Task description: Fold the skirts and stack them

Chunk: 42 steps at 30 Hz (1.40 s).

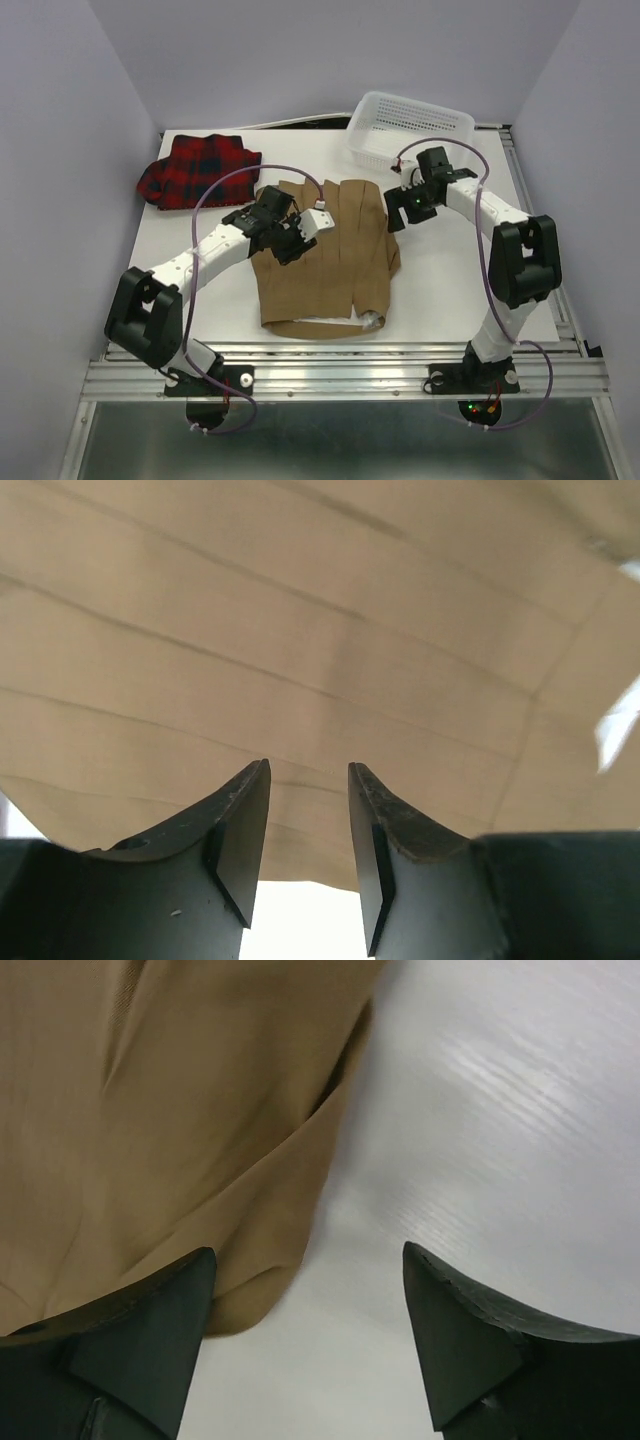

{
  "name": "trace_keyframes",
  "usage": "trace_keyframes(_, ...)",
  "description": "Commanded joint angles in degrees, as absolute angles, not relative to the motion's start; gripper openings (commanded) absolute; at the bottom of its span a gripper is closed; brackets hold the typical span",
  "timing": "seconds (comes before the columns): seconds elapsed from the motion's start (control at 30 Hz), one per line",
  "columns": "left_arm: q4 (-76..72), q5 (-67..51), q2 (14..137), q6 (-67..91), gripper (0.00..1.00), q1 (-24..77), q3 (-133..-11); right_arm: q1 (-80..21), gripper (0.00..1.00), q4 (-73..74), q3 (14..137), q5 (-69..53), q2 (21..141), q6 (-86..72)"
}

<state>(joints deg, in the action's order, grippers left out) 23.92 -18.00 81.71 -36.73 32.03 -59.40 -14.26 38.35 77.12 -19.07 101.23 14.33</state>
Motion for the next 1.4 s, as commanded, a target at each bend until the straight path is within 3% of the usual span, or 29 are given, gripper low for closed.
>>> trace_keyframes(0.0, 22.42, -15.82, 81.04, -38.93, 0.48, 30.5, -57.22, -10.64, 0.8, 35.07, 82.7, -19.16, 104.76, 0.18)
trace_keyframes(0.27, 21.62, -11.0, 82.42, -40.69, 0.51, 30.95, -53.44, -10.63, 0.76, 26.22, 79.64, -27.24, 112.14, -9.58)
trace_keyframes(0.3, 21.53, -10.81, 83.4, -40.0, 0.5, 30.24, -53.61, -10.63, 0.62, 25.23, 79.28, -27.94, 113.11, -9.58)
trace_keyframes(0.37, 21.71, -10.98, 86.72, -39.29, 0.48, 28.58, -55.18, -10.63, 0.5, 24.79, 78.4, -29.88, 113.9, -9.14)
trace_keyframes(0.4, 21.97, -10.99, 88.05, -38.59, 0.47, 28.22, -55.98, -10.63, 0.37, 24.96, 77.88, -30.32, 113.99, -8.18)
trace_keyframes(0.5, 21.97, -11.94, 93.58, -36.22, 0.43, 26.38, -60.27, -10.63, 0.15, 27.41, 75.16, -32.52, 113.03, -4.06)
trace_keyframes(0.53, 21.89, -12.82, 94.73, -34.99, 0.42, 24.71, -61.6, -10.63, 0.02, 28.38, 74.62, -33.65, 112.59, -2.74)
trace_keyframes(0.77, 23.2, -17.13, 108.68, -25.85, 0.41, 22.41, -75.04, -13.18, 0.01, 40.33, 66.72, -37.26, 102.51, 10.01)
trace_keyframes(1.07, 32.69, -23.54, 131.03, -28.39, 0.42, 26.45, -108.77, -24.08, 0.01, 44.04, 60.91, -46.05, 86.76, 13.19)
trace_keyframes(1.13, 34.62, -23.9, 135.6, -28.04, 0.43, 27.86, -118.71, -24.08, 0.14, 43.59, 62.39, -45.88, 84.39, 12.13)
trace_keyframes(1.2, 35.07, -25.57, 137.81, -27.34, 0.48, 27.86, -125.29, -24.08, 0.18, 43.51, 65.37, -41.94, 82.01, 10.29)
trace_keyframes(1.33, 30.95, -25.75, 132.64, -25.05, 0.56, 26.02, -123.76, -20.4, 0.23, 41.41, 67.5, -36.4, 77.44, 7.65)
trace_keyframes(1.37, 30.42, -25.75, 128.8, -24.09, 0.59, 24.62, -121.14, -19.52, 0.36, 39.48, 67.41, -33.52, 75.95, 7.3)
